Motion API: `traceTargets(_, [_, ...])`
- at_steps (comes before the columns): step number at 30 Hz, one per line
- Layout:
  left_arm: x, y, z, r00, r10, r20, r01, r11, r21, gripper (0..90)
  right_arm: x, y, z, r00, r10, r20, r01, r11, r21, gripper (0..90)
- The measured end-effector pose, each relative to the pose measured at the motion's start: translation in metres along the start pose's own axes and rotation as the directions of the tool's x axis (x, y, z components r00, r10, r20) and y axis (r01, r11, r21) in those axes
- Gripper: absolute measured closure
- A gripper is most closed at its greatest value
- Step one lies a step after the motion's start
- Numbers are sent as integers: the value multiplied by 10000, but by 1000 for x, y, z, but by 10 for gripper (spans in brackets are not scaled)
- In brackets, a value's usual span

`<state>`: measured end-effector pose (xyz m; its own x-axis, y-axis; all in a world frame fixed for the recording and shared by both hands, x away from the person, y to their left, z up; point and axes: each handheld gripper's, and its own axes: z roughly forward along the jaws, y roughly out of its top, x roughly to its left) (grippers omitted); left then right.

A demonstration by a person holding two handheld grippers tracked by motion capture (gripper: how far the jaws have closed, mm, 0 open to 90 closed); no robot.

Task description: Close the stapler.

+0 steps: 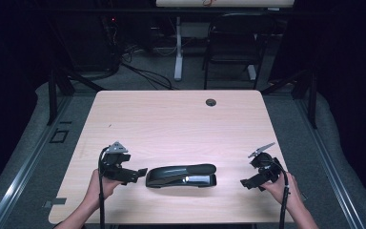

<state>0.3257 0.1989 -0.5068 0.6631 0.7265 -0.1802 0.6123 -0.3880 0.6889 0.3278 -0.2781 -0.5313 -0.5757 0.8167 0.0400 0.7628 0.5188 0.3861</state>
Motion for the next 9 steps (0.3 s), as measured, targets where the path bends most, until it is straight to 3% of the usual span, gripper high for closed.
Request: traceTargets(9, [0,0,0,10000,-34,-8,34,10000,-3,81,1,1,3,9992,-340,202,330,9983,471,0])
